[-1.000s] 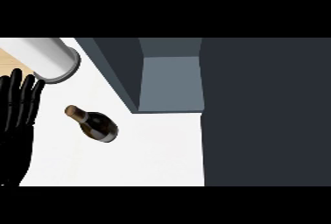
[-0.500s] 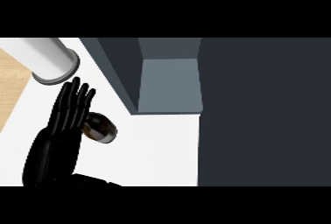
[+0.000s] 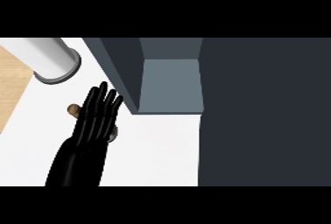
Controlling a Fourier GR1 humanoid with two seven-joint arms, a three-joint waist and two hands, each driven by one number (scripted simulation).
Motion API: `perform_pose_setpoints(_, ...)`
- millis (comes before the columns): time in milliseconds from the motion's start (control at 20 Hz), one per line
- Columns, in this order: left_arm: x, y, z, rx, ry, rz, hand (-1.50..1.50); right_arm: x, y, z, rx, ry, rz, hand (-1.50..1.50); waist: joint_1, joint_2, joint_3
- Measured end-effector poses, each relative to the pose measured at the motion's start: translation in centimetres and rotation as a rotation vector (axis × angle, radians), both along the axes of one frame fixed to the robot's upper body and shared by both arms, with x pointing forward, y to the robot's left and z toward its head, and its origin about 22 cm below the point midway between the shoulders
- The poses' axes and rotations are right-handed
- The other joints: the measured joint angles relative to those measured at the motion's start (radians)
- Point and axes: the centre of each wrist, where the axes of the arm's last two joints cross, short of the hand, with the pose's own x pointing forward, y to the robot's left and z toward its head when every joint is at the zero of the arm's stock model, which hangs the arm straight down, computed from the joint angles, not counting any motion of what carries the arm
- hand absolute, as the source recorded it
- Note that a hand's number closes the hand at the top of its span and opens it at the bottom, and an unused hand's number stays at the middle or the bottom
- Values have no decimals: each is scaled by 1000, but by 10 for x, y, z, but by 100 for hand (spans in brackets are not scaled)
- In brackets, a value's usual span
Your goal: Pick up the wine, place it into the cabinet and close the cabinet
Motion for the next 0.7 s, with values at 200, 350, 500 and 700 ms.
perform_pose_setpoints(200, -5, -6, 14, -12, -3, 5, -150, 3, 5, 5, 2, 13, 8, -150, 2, 0, 0)
perform_pose_setpoints(350, -10, -13, 19, -28, -4, 15, -150, 4, 8, 9, 7, 23, 9, -150, 1, 0, 0)
perform_pose_setpoints(500, -19, -11, 26, -39, 3, 32, -150, 4, 11, 12, 1, 29, 15, -150, 2, 0, 0)
perform_pose_setpoints(700, -24, -3, 32, -45, 12, 59, -150, 5, 10, 16, -10, 33, 4, -150, 2, -1, 0)
